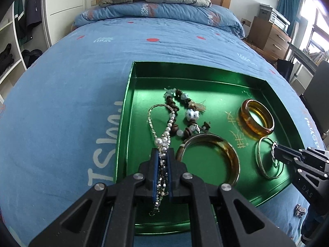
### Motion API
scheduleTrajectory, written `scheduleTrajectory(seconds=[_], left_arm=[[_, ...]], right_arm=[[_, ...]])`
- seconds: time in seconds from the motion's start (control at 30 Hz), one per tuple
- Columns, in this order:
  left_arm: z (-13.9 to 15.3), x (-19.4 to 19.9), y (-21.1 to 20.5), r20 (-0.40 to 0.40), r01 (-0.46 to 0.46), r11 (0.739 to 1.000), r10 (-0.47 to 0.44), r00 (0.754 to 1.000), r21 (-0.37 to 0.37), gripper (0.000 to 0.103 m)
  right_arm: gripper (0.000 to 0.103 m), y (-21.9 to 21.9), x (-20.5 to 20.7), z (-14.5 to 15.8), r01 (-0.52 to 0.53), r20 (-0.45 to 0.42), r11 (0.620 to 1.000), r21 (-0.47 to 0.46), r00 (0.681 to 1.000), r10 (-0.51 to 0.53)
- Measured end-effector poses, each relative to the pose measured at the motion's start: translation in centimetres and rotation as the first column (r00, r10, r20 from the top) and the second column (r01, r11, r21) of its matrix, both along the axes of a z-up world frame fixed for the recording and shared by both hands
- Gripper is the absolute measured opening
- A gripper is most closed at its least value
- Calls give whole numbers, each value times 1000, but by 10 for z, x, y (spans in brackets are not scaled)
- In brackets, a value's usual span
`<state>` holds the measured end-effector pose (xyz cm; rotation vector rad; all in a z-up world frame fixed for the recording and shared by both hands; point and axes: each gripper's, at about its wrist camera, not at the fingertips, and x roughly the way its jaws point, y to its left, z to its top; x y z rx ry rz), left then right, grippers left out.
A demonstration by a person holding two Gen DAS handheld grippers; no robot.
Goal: Organize jewelry
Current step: 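Carry the necklace and twisted bangle into the green tray and open both tools, then withdraw both tools from the tray back over the remaining jewelry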
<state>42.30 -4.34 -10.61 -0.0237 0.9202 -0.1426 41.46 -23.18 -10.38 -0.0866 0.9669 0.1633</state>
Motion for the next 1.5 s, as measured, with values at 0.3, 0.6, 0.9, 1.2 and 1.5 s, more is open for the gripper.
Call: scheduleTrajectory(seconds=[0.3,0.6,0.9,1.2,1.5], left_arm=[[0,-3,-3,3,12,999,-12,1000,35,11],[39,-15,3,21,6,999,-7,1000,33,33],[125,-59,3,136,7,1000,-11,991,27,34],[210,-126,10,267,6,1000,-9,964,14,34],[268,-200,31,342,-5,1000,0,940,15,34]], right_arm=[[6,3,-2,0,-8,-8,1000,-22,1000,7],[22,-7,-27,40,23,51,1000,21,998,-24],[29,-13,-81,122,34,180,999,33,983,-39],[31,-19,-143,200,56,296,997,53,953,-69],[36,-17,-214,263,57,412,996,65,908,-78]])
